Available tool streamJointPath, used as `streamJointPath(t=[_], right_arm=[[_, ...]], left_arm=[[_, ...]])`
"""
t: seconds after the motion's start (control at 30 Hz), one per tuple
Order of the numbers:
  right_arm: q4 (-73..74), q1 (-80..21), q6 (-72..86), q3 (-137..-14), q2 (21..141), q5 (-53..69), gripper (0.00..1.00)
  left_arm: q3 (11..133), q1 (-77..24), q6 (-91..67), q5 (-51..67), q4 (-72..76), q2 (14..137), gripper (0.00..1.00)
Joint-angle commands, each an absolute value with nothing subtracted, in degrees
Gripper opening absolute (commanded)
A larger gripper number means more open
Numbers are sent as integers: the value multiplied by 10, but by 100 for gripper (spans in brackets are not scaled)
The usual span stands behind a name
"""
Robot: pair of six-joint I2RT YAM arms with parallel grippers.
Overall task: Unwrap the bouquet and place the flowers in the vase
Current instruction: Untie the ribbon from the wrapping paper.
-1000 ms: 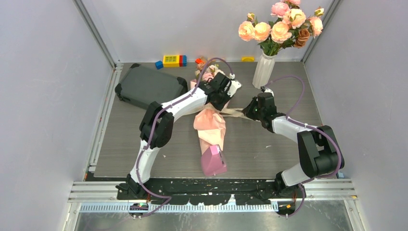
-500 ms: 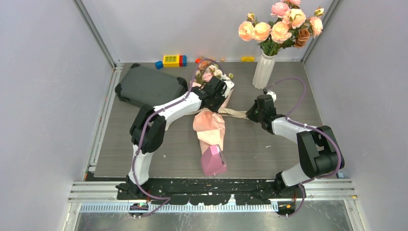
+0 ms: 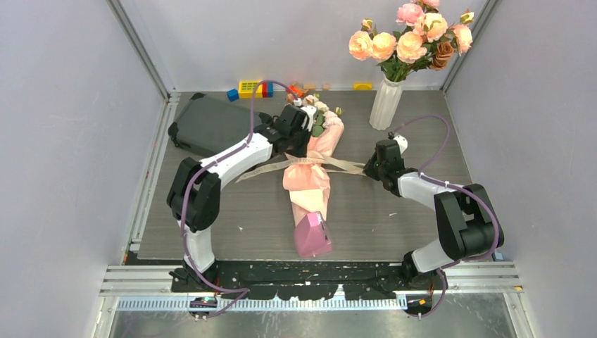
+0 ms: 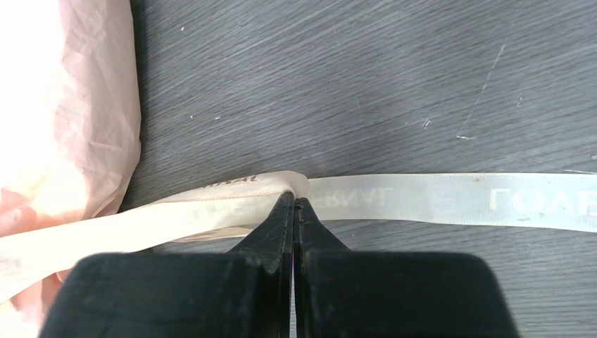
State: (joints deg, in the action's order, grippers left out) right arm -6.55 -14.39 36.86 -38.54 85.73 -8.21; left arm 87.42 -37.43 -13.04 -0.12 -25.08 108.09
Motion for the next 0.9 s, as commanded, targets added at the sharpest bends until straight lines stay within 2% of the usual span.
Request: streamJointPath(t=[0.0,0.53,0.87], right_arm=[[-67,-142,382,-379,836,-120,0],[-36,-142,413,-350,813,-205,0],[-27,-142,439,-336,818,-208,0]], left_arm=[[848,-347,-180,22,-211,1026,0],[693,-275,-268,7,-159,913,0],[572,-250,-330,-13,-121,843,0]])
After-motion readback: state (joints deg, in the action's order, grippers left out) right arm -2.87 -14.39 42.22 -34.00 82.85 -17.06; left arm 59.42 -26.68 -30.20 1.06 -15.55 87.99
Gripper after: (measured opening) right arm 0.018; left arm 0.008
